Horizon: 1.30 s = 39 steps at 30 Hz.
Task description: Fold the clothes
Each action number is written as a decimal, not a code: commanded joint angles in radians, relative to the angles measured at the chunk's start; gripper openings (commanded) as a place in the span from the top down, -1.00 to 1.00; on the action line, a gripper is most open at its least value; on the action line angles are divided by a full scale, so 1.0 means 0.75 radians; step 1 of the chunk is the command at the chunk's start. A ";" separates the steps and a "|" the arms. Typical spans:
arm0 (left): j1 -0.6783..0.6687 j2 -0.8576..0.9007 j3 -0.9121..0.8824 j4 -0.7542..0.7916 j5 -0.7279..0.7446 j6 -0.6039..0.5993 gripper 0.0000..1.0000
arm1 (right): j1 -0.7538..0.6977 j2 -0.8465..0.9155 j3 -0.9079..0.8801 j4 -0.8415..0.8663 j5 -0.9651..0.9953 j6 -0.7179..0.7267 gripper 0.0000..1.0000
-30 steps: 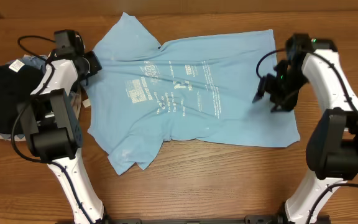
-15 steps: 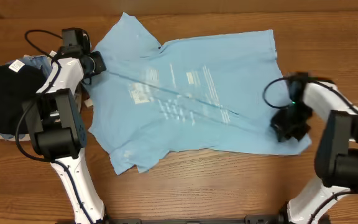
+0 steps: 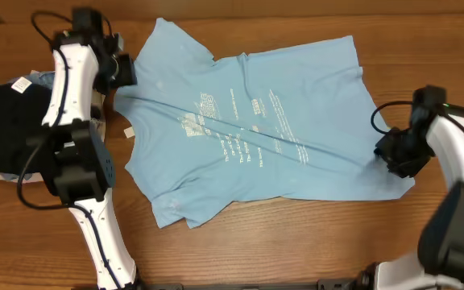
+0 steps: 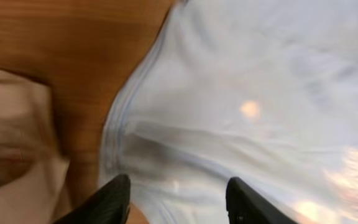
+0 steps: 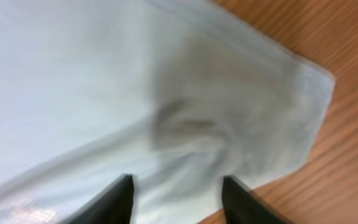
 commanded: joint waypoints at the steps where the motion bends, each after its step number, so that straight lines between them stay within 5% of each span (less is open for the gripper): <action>1: -0.048 -0.149 0.293 -0.270 0.045 0.035 0.02 | -0.008 -0.172 0.043 0.041 -0.149 -0.083 -0.25; 6: -0.123 -0.331 0.360 -0.526 -0.031 -0.047 -0.07 | -0.008 -0.223 0.043 0.066 -0.306 -0.119 -0.33; 12: -0.223 -0.450 0.284 -0.742 -0.069 -0.141 0.05 | -0.008 -0.223 0.043 0.093 -0.346 -0.119 -0.35; 18: -0.410 -0.788 -0.425 -0.729 -0.244 -0.334 -0.02 | -0.008 -0.223 0.043 0.066 -0.347 -0.118 -0.43; 23: -0.662 -1.001 -1.253 -0.304 -0.015 -0.492 -0.04 | -0.008 -0.223 0.043 0.071 -0.346 -0.117 -0.48; 28: -0.751 -1.000 -1.600 0.013 0.023 -0.723 -0.53 | -0.008 -0.223 0.043 0.071 -0.346 -0.118 -0.50; 33: -0.740 -1.000 -1.851 0.273 0.081 -0.844 -0.59 | -0.008 -0.223 0.043 0.071 -0.347 -0.117 -0.50; 35: -0.740 -1.000 -1.894 0.333 0.072 -0.852 -0.48 | -0.008 -0.223 0.043 0.071 -0.347 -0.117 -0.50; 38: -0.740 -1.000 -1.923 0.299 0.074 -0.873 0.83 | -0.008 -0.223 0.043 0.070 -0.347 -0.117 -0.50; 39: -0.742 -1.000 -1.925 0.260 0.083 -0.912 0.92 | -0.008 -0.223 0.043 0.069 -0.347 -0.117 -0.50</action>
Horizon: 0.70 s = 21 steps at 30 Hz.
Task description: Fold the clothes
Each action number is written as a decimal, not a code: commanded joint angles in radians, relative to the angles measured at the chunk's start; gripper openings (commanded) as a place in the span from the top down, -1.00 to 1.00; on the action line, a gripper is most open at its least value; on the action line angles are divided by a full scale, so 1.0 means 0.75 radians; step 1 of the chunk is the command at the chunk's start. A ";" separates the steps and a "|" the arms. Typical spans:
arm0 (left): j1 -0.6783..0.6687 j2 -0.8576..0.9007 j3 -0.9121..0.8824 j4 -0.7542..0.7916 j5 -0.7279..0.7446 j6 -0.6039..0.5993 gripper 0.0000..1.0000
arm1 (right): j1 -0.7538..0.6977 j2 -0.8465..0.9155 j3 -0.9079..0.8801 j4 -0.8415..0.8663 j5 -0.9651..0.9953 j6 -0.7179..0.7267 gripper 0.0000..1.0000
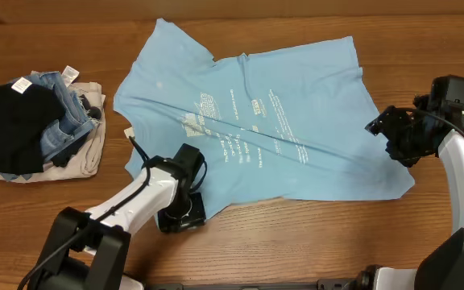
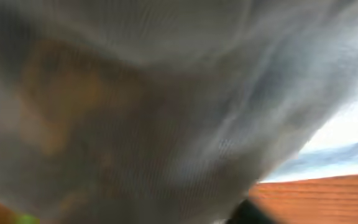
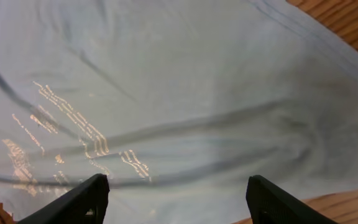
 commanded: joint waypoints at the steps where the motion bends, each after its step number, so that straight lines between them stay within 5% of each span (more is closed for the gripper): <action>1: 0.004 -0.014 -0.034 -0.084 0.039 -0.120 0.92 | -0.008 -0.016 0.019 0.001 -0.007 -0.008 -0.50; 7: -0.002 -0.071 -0.034 -0.353 0.224 -0.165 0.91 | -0.008 -0.016 0.019 0.000 -0.007 -0.008 -0.50; 19: -0.083 -0.348 -0.035 -0.610 0.161 -0.251 0.91 | -0.008 -0.016 0.019 0.015 -0.007 -0.008 -0.51; 20: -0.083 -0.347 -0.035 -0.609 0.161 -0.251 0.63 | -0.008 -0.016 0.019 0.016 -0.007 -0.008 -0.51; 21: -0.082 -0.347 -0.035 -0.606 0.162 -0.251 -0.01 | -0.008 -0.016 0.019 0.018 -0.007 -0.008 -0.51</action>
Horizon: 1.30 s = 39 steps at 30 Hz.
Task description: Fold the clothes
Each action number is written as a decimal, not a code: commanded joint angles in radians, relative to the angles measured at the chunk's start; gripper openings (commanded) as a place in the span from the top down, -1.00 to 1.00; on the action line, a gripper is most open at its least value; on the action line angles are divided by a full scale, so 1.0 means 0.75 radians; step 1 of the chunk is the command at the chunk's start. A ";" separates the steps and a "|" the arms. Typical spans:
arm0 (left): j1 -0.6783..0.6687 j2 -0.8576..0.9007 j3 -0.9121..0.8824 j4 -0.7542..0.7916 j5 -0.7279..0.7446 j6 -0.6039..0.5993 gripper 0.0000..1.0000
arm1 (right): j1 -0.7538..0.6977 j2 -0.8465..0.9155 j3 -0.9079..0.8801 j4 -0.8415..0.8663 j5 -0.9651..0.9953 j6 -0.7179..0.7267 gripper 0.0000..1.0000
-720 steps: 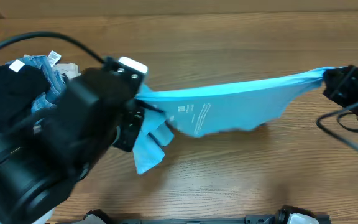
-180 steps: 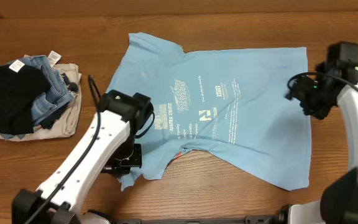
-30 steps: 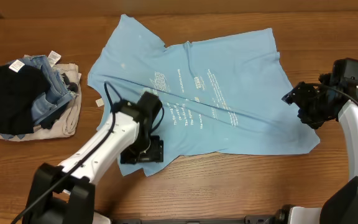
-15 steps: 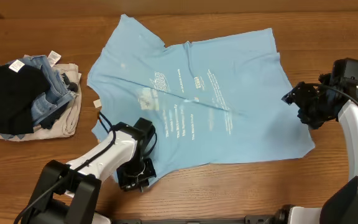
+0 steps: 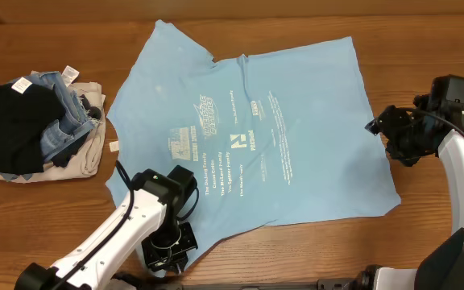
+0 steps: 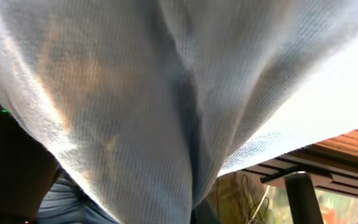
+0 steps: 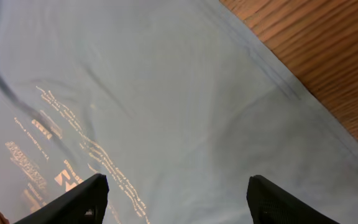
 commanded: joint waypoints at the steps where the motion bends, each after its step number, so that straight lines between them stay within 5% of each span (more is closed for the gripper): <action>1: -0.008 -0.017 -0.004 -0.004 -0.021 -0.042 -0.25 | -0.008 -0.016 0.019 0.013 -0.007 -0.008 -0.51; 10: 0.050 -0.099 0.007 0.040 -0.152 -0.141 -0.25 | -0.007 -0.016 0.019 0.018 -0.008 -0.009 -0.49; 12: 0.096 -0.142 0.010 0.211 -0.138 -0.139 0.09 | 0.000 -0.016 0.018 0.052 -0.057 -0.044 -0.15; 14: 0.126 -0.181 0.010 0.501 -0.056 -0.038 0.59 | 0.028 -0.014 0.015 0.170 -0.289 -0.214 0.82; 18: 0.122 -0.184 0.021 0.989 0.131 0.306 0.81 | 0.162 0.024 0.015 0.481 -0.320 -0.164 0.91; 24: 0.123 -0.184 0.263 1.035 0.262 0.694 0.31 | 0.307 0.347 0.060 0.955 -0.069 -0.035 0.84; 30: 0.123 -0.184 0.628 0.955 0.347 0.763 -0.16 | 0.297 0.727 0.286 1.157 -0.066 0.008 0.85; 39: 0.123 -0.183 0.724 0.832 0.342 0.761 -0.16 | 0.297 1.096 0.655 1.058 0.108 -0.003 0.85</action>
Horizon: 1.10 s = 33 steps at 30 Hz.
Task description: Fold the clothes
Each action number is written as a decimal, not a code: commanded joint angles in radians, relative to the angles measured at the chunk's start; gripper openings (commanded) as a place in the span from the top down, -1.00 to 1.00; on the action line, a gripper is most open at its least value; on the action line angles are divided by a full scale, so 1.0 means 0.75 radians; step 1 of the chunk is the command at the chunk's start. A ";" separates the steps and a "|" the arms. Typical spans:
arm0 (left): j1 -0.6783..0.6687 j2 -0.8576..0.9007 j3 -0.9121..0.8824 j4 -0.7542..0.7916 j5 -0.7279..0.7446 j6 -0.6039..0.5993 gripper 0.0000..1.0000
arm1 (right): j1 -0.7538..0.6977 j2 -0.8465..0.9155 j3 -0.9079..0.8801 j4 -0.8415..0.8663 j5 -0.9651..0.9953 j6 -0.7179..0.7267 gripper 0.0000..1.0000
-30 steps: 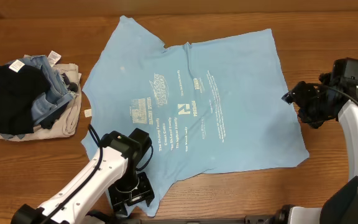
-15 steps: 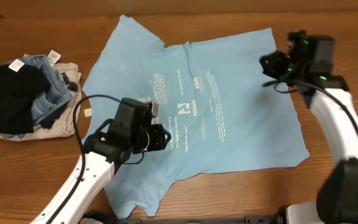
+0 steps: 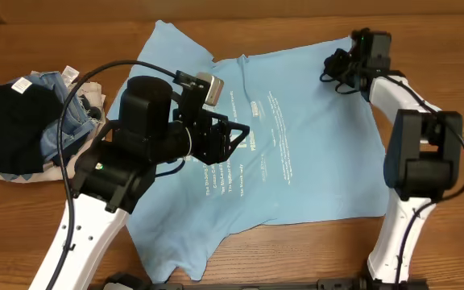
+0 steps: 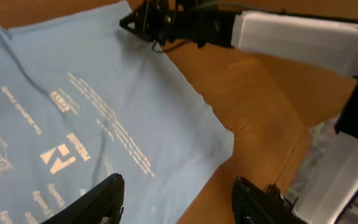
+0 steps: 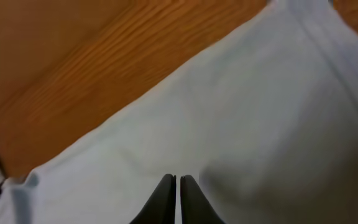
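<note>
A light blue T-shirt (image 3: 296, 161) with gold print lies spread flat on the wooden table (image 3: 425, 234), collar to the left and hem to the right. High over the printed chest, my left gripper (image 3: 236, 133) hangs with its fingers wide apart and nothing between them; the left wrist view shows the left gripper (image 4: 178, 186) well above the cloth. At the shirt's far hem corner, my right gripper (image 3: 334, 68) is low. In its own view the right gripper (image 5: 178, 179) is shut just over the fabric, with no cloth seen between the tips.
At the left edge is a pile of clothes: a black garment (image 3: 6, 121), jeans (image 3: 59, 121) and a beige piece (image 3: 87, 157). The shirt's near sleeve (image 3: 167, 250) reaches almost to the table's front edge.
My left gripper was low at the near sleeve with cloth draped over its camera; now it is open, high above the chest. My right gripper was open beside the mid hem; now it is shut at the far corner.
First my left gripper was at the collar and my right at the near hem corner, the shirt creased diagonally. Then the left was at the near sleeve and the right open above the hem. The shirt then lay flatter and nearer the front; now both grippers are elsewhere.
</note>
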 commanded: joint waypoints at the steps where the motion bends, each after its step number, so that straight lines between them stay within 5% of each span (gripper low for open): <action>1: 0.002 -0.007 0.020 -0.065 0.020 0.039 -0.16 | -0.003 0.090 0.097 -0.057 0.170 -0.011 0.85; 9: 0.002 -0.007 0.020 -0.096 0.020 0.024 -0.16 | -0.029 0.112 0.101 -0.164 0.624 -0.075 0.85; 24: 0.002 -0.007 0.020 -0.097 0.038 0.011 -0.16 | -0.349 0.130 0.107 -0.230 0.600 -0.176 0.89; 26: 0.002 -0.007 0.020 -0.109 -0.064 0.010 -0.17 | -0.350 0.106 0.144 -0.270 0.417 -0.211 0.67; 28: 0.002 -0.002 0.020 -0.150 -0.304 0.008 -0.20 | -0.350 0.063 0.209 -0.338 0.216 -0.210 0.01; 29: 0.003 0.006 0.020 -0.169 -0.427 0.004 -0.22 | -0.350 0.031 0.250 -0.378 0.131 -0.210 -0.15; 31: 0.003 0.037 0.020 -0.175 -0.622 0.007 -0.14 | -0.350 -0.050 0.336 -0.484 -0.026 -0.210 -0.29; 33: 0.003 0.104 0.020 -0.170 -0.874 0.040 0.17 | -0.350 -0.165 0.420 -0.641 -0.222 -0.210 -0.27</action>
